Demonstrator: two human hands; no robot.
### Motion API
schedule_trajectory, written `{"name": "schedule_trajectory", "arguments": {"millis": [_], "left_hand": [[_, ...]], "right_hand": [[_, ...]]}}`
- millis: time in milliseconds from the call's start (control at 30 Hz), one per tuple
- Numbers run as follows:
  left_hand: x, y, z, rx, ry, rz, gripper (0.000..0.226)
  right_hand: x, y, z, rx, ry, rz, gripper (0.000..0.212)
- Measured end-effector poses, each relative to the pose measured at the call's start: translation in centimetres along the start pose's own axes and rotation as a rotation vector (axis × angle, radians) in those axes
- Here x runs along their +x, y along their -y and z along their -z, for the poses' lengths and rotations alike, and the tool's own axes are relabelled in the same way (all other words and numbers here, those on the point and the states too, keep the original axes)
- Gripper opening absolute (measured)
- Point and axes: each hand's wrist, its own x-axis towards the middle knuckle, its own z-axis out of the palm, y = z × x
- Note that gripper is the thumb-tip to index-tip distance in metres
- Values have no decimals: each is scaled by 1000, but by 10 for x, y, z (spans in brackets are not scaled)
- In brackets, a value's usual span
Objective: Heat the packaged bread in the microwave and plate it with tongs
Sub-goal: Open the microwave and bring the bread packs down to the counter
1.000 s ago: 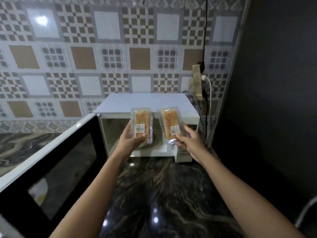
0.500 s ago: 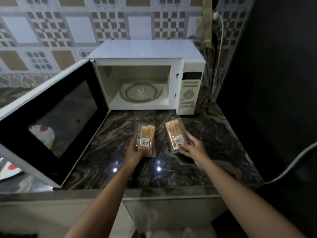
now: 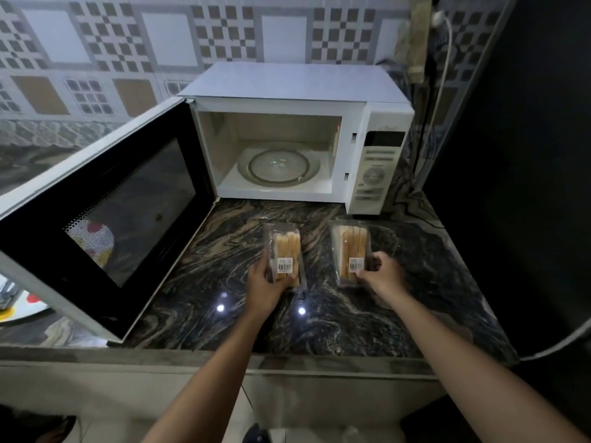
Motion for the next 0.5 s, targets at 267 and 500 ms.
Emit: {"name": "schedule_trajectory", "arguments": {"millis": [267,500], "left_hand": [[-26,-35,1,-2,-40,29,67],[-43,-31,15,-29,-82,44,49]], "right_hand": [[-8,47,-3,-141,-291,280,56],[-28,81,-40,-222,325,625,12]]}}
